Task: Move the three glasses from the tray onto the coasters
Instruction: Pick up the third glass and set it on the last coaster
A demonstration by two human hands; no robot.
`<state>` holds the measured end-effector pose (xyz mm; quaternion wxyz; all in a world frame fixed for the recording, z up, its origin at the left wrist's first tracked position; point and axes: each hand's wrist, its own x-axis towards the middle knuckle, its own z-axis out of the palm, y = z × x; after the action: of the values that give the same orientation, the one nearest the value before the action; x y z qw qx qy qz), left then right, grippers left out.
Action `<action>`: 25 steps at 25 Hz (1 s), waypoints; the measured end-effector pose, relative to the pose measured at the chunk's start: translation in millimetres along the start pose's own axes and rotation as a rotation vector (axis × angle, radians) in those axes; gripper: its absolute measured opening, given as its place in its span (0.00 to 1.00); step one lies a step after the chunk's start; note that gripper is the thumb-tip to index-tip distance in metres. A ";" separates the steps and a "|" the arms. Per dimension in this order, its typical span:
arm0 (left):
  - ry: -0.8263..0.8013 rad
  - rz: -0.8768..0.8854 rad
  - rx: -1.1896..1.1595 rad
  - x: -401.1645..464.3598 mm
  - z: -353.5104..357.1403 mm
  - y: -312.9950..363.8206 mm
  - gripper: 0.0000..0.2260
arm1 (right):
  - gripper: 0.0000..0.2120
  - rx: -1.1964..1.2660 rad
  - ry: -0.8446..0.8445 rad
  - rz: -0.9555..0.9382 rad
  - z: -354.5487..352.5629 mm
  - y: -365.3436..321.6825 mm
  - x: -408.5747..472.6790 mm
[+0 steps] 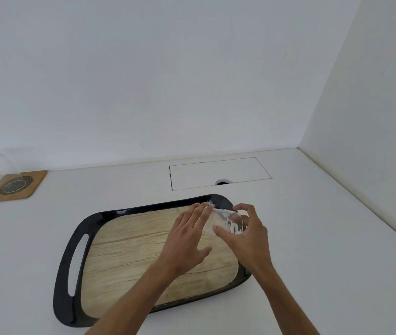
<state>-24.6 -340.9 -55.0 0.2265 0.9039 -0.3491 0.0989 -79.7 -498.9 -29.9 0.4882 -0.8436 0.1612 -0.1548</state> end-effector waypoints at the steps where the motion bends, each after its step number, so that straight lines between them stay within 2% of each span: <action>1: 0.025 0.002 -0.010 -0.9 -2.4 0.5 0.42 | 0.30 0.043 -0.022 0.006 -2.4 -5.0 0.6; 4: 0.126 -0.052 -0.107 -4.1 -10.9 0.9 0.36 | 0.29 0.166 -0.050 -0.008 -7.1 -20.8 0.9; 7: 0.186 -0.226 -0.339 -9.0 -24.0 3.0 0.34 | 0.28 0.313 -0.051 -0.036 -1.7 -39.1 -4.0; 10: 0.233 -0.247 -0.460 -16.4 -38.1 3.0 0.31 | 0.34 0.405 -0.046 -0.056 15.5 -50.0 -12.9; 12: 0.262 -0.278 -0.535 -23.4 -47.0 1.0 0.26 | 0.35 0.412 -0.103 -0.077 28.7 -52.1 -19.2; 15: 0.289 -0.387 -0.632 -39.4 -59.5 -7.6 0.24 | 0.31 0.368 -0.230 -0.125 49.0 -56.0 -29.7; 18: 0.305 -0.446 -0.707 -54.2 -73.1 -19.2 0.25 | 0.36 0.365 -0.301 -0.131 70.2 -63.9 -36.5; 21: 0.326 -0.465 -0.696 -68.7 -86.0 -31.2 0.22 | 0.41 0.366 -0.340 -0.116 91.7 -77.7 -44.0; 25: 0.324 -0.473 -0.700 -93.5 -106.5 -58.8 0.24 | 0.40 0.339 -0.336 -0.127 125.0 -102.0 -55.8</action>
<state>-55.9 -196.6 -13.1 0.5865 0.8008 -0.1053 0.0607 -65.3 -330.5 -6.0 0.6322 -0.7719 -0.0041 -0.0676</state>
